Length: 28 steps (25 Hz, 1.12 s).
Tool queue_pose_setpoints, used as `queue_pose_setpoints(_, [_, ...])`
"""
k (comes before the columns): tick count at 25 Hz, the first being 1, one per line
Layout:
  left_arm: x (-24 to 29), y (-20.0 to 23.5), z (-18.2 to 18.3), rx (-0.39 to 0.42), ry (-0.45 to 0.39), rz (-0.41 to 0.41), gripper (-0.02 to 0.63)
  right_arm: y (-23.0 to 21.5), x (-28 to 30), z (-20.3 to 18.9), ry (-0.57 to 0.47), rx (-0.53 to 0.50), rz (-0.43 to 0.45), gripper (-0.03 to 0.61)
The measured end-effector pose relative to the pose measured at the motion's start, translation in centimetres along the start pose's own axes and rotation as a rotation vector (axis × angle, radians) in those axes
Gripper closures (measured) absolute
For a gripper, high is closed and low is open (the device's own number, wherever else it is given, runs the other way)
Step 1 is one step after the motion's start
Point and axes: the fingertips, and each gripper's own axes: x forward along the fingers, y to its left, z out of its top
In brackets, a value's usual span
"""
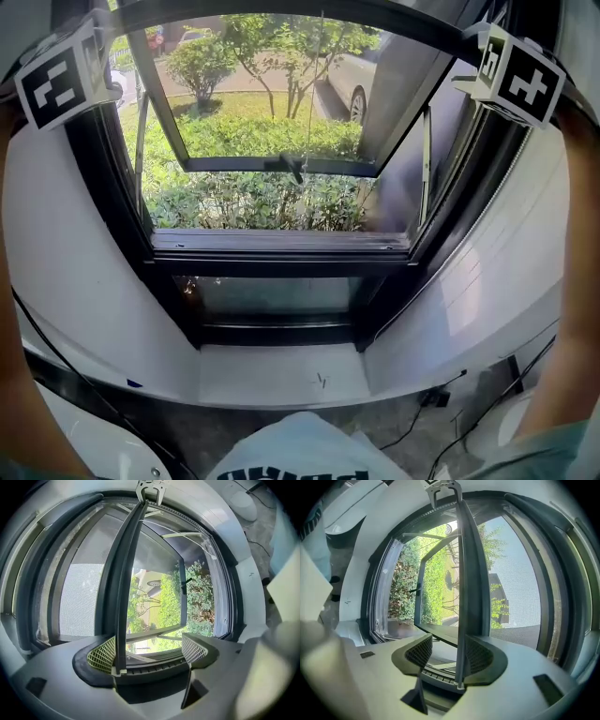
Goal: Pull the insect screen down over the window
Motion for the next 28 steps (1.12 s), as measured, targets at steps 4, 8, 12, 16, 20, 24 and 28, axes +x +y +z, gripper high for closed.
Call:
queue_pose_setpoints(4, [0.5, -1.8, 0.2, -0.001, -0.001, -0.043, 0.178, 1.0, 0.8, 0.9, -0.019, -0.036, 0.000, 0.354])
queue_pose_setpoints(8, [1.4, -4.7, 0.3, 0.014, -0.009, -0.097, 0.178, 3.9, 2.2, 0.9, -0.005, -0.056, 0.058, 0.354])
queue_pose_setpoints(12, [2.0, -8.0, 0.1, 0.036, -0.009, -0.142, 0.179, 6.9, 3.4, 0.9, 0.002, -0.073, 0.110, 0.356])
queue_pose_setpoints(16, [2.6, -10.7, -0.5, 0.037, -0.004, -0.183, 0.179, 9.1, 4.1, 0.8, 0.009, -0.087, 0.142, 0.359])
queue_pose_setpoints(20, [2.5, -10.9, -0.2, 0.044, -0.020, -0.177, 0.179, 9.8, 4.2, 0.8, 0.016, -0.090, 0.153, 0.359])
queue_pose_setpoints(24, [2.7, -12.4, -0.1, 0.047, -0.022, -0.219, 0.179, 11.4, 4.4, 1.1, 0.018, -0.105, 0.185, 0.360])
queue_pose_setpoints(28, [2.9, -13.9, -0.3, 0.056, -0.023, -0.244, 0.179, 12.7, 4.8, 0.9, 0.034, -0.120, 0.207, 0.360])
